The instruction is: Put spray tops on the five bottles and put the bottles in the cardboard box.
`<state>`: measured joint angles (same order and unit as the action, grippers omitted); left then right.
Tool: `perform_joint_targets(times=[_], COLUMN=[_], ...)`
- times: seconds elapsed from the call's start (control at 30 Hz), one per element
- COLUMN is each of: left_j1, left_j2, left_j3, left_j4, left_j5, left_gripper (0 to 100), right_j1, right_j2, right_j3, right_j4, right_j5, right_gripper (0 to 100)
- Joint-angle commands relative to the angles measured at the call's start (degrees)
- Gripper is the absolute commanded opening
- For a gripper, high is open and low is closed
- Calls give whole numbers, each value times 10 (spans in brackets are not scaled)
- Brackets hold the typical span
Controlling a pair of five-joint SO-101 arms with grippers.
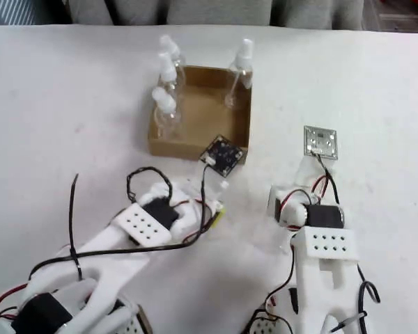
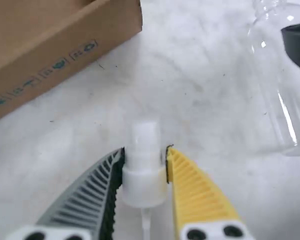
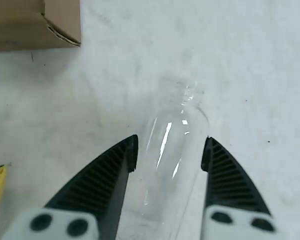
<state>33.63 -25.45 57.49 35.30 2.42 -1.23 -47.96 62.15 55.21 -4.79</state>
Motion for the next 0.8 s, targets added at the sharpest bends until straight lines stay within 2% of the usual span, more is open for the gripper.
perform_joint_targets(times=[0.0, 0.17, 0.5, 0.77], left_j1=[-9, -9, -9, -9], left_j2=[-27, -27, -26, -26], left_j3=[-4, -4, -3, 26], left_j4=[-17, -17, -17, -72], left_j5=[-5, -5, -5, -5], left_gripper=[21, 21, 21, 21], right_j1=[-7, -4, -3, -6], right_j2=[-9, 8, 182, 269], right_j3=[-3, -1, -55, -94], right_j4=[-12, -14, -42, -41], right_j5=[-4, -55, -57, -55], right_gripper=[183, 260, 262, 261])
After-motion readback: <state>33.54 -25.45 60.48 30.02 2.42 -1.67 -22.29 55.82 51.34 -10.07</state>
